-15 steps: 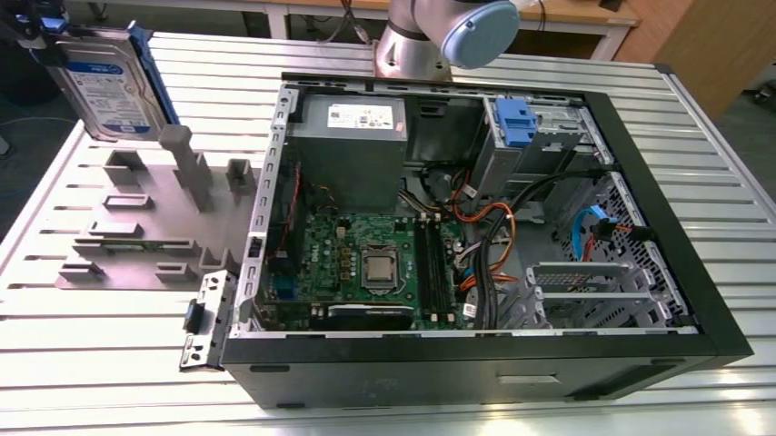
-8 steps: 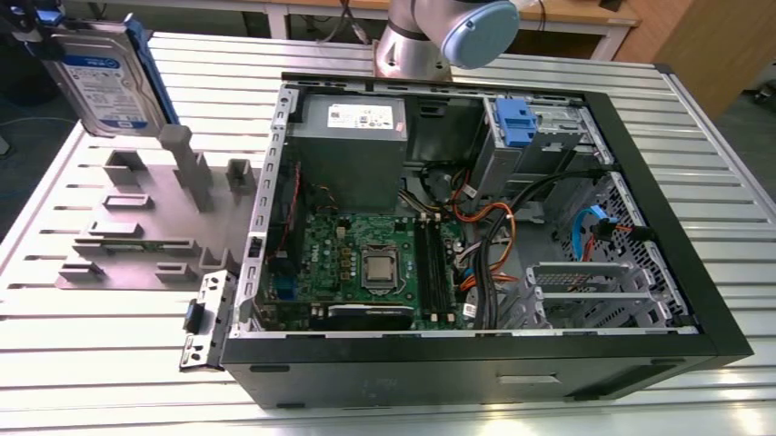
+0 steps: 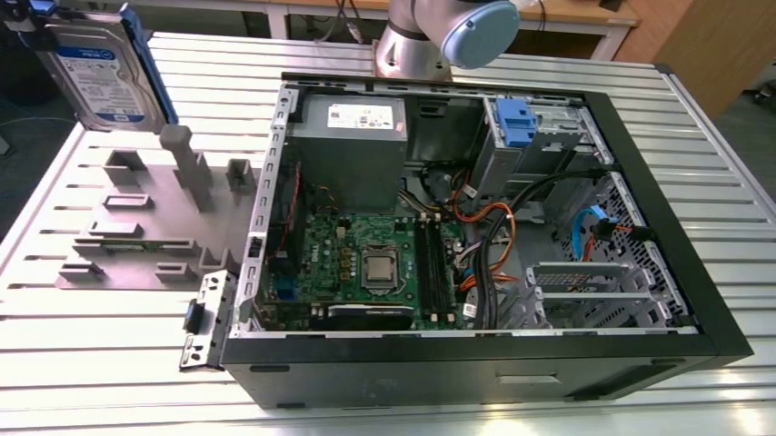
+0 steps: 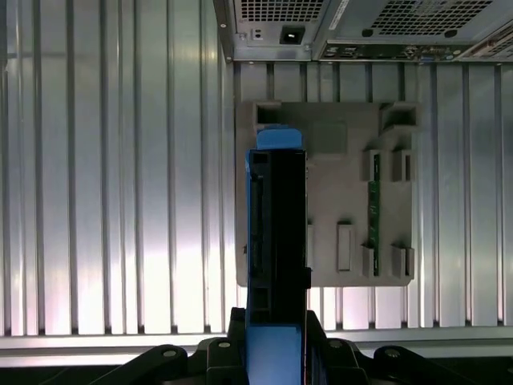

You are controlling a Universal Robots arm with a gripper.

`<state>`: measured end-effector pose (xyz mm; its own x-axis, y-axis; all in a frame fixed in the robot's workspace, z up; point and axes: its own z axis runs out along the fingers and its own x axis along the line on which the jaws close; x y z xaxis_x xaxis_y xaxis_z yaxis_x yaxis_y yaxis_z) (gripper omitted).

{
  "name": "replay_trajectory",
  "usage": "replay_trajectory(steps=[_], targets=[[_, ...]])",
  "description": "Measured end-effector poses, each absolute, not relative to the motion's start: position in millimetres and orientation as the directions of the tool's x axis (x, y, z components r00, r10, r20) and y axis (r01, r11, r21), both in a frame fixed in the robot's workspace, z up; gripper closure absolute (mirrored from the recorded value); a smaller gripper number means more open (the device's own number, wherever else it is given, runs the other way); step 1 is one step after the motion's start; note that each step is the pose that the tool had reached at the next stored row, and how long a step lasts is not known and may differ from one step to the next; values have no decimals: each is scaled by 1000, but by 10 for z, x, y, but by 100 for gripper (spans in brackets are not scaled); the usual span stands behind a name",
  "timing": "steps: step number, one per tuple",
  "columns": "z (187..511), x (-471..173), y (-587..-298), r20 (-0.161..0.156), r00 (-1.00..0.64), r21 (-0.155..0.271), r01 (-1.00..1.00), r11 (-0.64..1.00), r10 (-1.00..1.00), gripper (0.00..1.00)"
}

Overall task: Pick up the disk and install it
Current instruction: 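Pick up the disk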

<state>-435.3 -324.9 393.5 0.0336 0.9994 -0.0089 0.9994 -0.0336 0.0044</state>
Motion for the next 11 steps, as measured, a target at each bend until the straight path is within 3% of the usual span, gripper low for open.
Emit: replay_trajectory(steps=[11], targets=[[4133,-4353,-3249,-9,34,4,999,-34,999,64]])
